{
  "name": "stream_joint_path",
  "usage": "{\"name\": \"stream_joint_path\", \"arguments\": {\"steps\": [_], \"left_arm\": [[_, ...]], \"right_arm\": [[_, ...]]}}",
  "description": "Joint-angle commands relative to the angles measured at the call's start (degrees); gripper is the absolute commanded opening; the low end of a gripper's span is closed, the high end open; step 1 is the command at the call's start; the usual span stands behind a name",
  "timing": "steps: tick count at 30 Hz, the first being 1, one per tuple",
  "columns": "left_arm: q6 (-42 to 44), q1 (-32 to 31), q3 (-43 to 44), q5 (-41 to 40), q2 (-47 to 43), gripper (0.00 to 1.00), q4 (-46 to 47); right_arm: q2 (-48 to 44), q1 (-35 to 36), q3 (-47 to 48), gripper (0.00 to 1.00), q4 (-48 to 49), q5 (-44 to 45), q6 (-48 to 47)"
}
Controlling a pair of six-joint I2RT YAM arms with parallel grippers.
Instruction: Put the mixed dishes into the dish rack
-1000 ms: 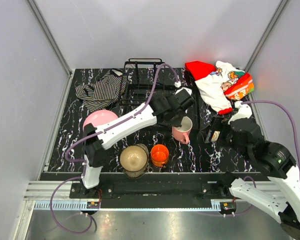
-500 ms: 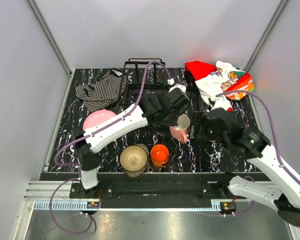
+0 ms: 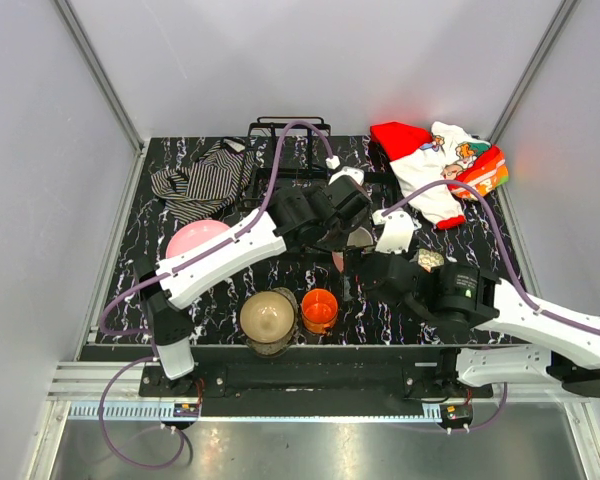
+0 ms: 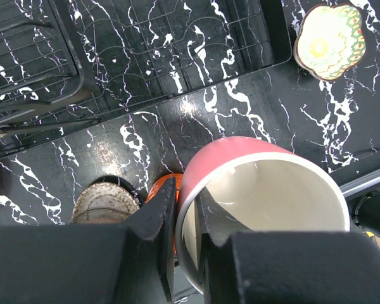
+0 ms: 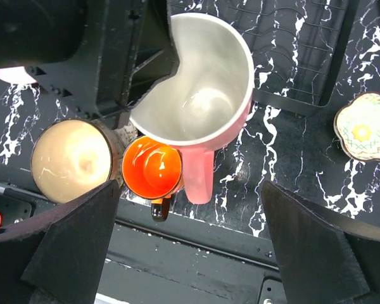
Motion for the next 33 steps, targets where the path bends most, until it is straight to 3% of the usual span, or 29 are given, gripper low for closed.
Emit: {"name": "stream_joint_path", "arguments": {"steps": [1,10,26,30,33], "left_arm": [[-0.6,0.4,0.2,-0.1,-3.8,0.00,5.1],[-0.4,0.7,0.1,2.3,-3.6,0.00,5.1],[0.2,0.9,-0.2,5.5,-3.0,0.00,5.2],[0.3,0.9,0.0,6.1,-2.8,0.00,5.2],[0.4,1.0,0.0,6.2,-3.0,0.00,5.2]], "right_arm": [[0.4,1.4,-0.6,0.99,-0.7,5.5,2.9],[-5.3,1.7,-7.0,0.85,6.0,7.7,-2.8],[-5.0,2.0,-11.3,0.76,15.5,4.1,-10.2],[-5.7,2.0,-12.3,0.53,16.8,4.0,-10.9],[-6.1,2.1,-12.9,0.55,16.8,3.8,-11.0]]}}
